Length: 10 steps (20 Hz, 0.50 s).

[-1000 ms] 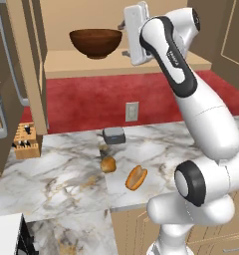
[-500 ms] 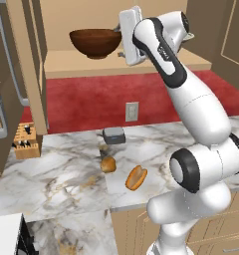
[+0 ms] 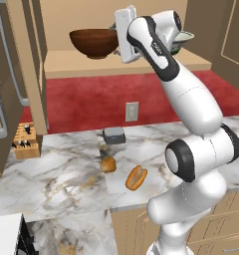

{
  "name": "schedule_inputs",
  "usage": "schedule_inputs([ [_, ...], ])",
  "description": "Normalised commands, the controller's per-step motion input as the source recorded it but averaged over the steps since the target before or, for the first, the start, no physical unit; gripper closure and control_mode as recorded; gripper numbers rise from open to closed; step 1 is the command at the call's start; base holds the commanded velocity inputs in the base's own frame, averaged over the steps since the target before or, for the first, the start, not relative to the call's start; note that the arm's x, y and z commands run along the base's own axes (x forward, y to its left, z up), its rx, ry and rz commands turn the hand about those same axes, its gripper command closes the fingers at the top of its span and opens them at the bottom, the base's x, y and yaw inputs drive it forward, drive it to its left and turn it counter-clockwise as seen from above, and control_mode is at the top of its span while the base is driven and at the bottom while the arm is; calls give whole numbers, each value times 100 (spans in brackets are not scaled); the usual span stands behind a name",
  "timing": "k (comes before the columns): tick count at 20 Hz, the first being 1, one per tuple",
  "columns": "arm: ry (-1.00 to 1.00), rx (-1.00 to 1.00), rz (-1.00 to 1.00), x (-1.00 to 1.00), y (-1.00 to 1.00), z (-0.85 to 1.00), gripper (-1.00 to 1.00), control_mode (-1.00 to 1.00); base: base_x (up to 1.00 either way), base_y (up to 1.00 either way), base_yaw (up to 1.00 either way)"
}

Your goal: Pick both bowls and place them on the counter. Then place the hotdog bun in one bowl and place the potato in the other bowl.

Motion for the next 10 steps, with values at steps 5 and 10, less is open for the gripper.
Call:
schedule_inputs([
  [5,2,0,0,24,13,0,-100,-100,0,0,0],
  [10,0,0,0,20,11,-2,-100,-100,0,0,0],
])
